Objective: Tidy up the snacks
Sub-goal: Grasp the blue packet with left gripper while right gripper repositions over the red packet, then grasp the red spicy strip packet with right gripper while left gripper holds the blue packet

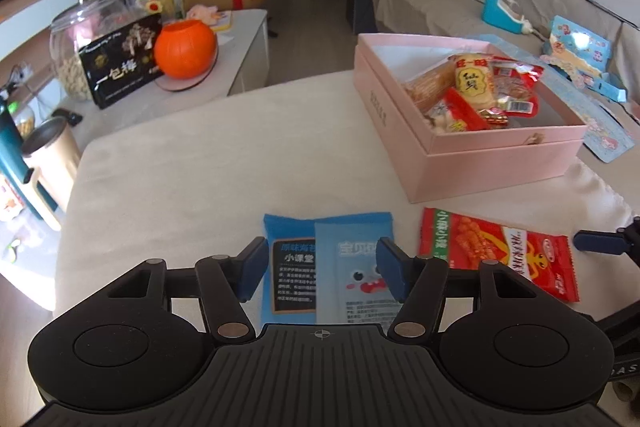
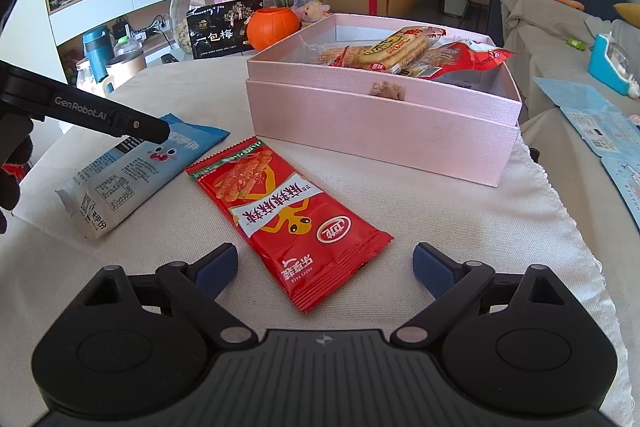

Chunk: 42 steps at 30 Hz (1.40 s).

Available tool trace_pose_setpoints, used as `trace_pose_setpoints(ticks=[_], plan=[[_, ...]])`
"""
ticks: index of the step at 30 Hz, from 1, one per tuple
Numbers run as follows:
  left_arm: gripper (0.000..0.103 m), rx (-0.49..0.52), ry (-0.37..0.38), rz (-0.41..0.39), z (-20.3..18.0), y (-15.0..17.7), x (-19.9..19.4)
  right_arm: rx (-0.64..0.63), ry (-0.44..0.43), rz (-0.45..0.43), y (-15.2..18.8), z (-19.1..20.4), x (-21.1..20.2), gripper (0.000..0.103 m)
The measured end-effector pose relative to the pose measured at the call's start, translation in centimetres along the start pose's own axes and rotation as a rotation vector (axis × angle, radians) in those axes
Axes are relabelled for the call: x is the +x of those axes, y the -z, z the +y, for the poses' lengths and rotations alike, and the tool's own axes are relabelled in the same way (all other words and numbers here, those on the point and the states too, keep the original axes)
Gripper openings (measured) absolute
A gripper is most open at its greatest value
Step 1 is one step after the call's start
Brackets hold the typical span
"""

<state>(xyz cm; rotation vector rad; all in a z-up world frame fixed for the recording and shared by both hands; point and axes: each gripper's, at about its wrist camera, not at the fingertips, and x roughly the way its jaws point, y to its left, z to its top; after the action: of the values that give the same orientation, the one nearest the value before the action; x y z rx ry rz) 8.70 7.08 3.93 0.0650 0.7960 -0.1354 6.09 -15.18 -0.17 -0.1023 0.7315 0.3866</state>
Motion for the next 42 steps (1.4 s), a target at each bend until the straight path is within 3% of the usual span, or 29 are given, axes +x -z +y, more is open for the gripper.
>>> trace_pose_setpoints(ticks=[4, 8, 12, 16, 19, 22, 25, 34, 36, 39, 42], plan=[[0.065, 0.075, -0.018, 0.065, -1.8, -0.4, 1.5, -0.002, -0.001, 0.001, 0.0, 0.0, 0.0, 0.095], [0.079, 0.192, -0.052, 0.106, -3.9, 0.3, 3.1, 0.0, -0.002, 0.0, 0.0, 0.0, 0.0, 0.095], [0.077, 0.18, -0.005, 0.105, -3.1, -0.2, 2.8, 0.004, -0.007, -0.001, 0.0, 0.0, 0.1, 0.095], [0.075, 0.223, -0.144, 0.079, -2.1, -0.3, 2.9, 0.006, -0.009, -0.002, -0.1, 0.0, 0.1, 0.095], [0.082, 0.14, -0.079, 0.098, -0.3, -0.8, 3.6, 0.004, -0.008, -0.001, -0.1, 0.0, 0.1, 0.095], [0.093, 0.065, -0.092, 0.116, 0.9, -1.0, 4.1, 0.004, -0.008, -0.001, -0.1, 0.0, 0.1, 0.095], [0.094, -0.048, -0.041, 0.133, 2.3, -0.5, 4.4, 0.004, -0.008, -0.001, -0.1, 0.0, 0.1, 0.095], [0.094, -0.038, -0.014, 0.145, 1.4, 0.8, 3.0, 0.002, -0.028, -0.002, -0.2, -0.3, -0.3, 0.095], [0.093, -0.047, 0.008, 0.137, 1.4, 1.5, 2.1, -0.057, -0.081, -0.004, -0.7, -0.5, -0.8, 0.094], [0.092, -0.049, 0.016, 0.132, 0.5, 2.9, 0.8, -0.19, -0.056, -0.019, -2.8, -0.3, -0.7, 0.094], [0.092, -0.023, -0.001, 0.127, -0.6, 3.9, 0.0, -0.261, -0.13, 0.052, -5.0, 0.2, 1.2, 0.094]])
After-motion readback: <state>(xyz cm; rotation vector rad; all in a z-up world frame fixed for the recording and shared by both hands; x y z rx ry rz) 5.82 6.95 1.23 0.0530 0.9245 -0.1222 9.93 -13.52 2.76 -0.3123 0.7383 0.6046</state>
